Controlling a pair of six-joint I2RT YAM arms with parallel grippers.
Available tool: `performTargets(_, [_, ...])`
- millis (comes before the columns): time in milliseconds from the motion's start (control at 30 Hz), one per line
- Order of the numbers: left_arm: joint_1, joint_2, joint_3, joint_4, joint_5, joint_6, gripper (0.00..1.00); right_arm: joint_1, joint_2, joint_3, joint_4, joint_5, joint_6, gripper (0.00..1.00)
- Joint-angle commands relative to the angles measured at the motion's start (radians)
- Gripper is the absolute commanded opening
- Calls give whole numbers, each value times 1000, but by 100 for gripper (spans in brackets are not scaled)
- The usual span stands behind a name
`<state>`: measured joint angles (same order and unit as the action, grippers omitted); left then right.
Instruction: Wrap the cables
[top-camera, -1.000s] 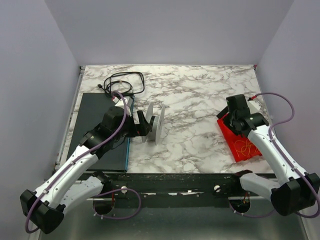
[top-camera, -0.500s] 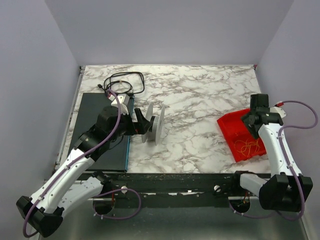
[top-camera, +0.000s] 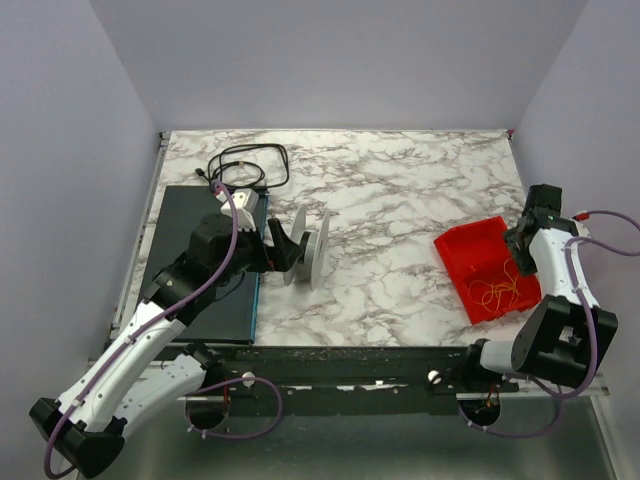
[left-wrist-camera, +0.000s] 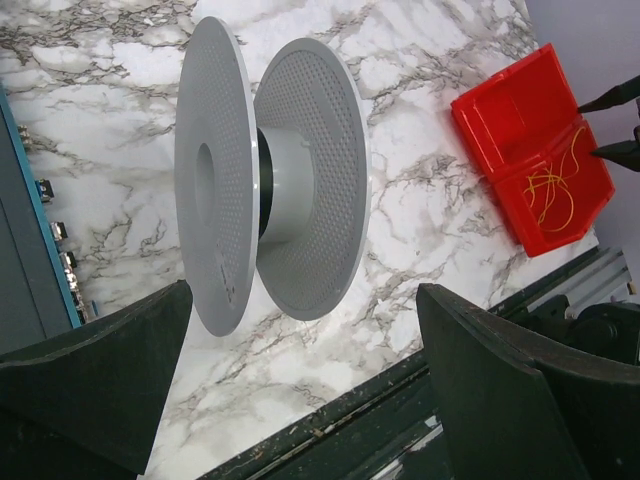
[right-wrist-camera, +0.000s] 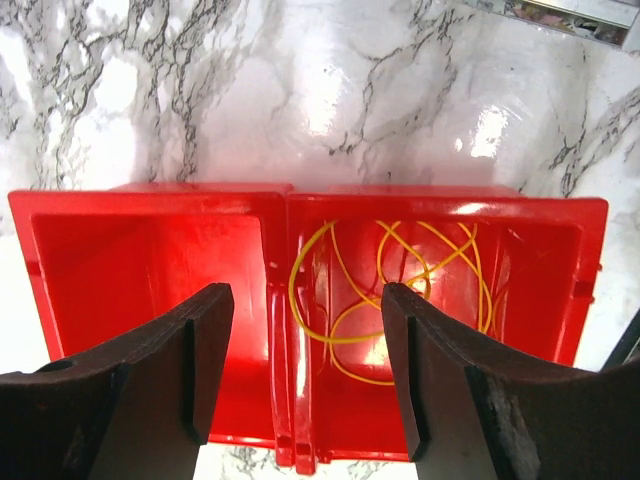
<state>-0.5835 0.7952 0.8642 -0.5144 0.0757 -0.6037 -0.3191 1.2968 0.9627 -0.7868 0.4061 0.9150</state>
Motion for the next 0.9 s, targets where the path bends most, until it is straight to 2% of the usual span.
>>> performTargets(0, [6, -24, 33, -10, 16, 32, 99, -21, 52, 44, 59, -30, 6, 68])
performTargets(200, [5, -24, 27, -4, 26, 35, 99, -25, 63, 42, 69, -35, 7, 59])
performTargets(467, [7, -25, 19, 3, 39, 33, 99, -27, 61, 31, 63, -27, -6, 38])
performTargets(800, [8, -32, 14, 8, 38, 30, 99, -28, 88, 25, 68, -31, -16, 37])
performTargets(867, [7, -31, 10, 10, 39, 29, 99, -28, 94, 25, 70, -31, -17, 33])
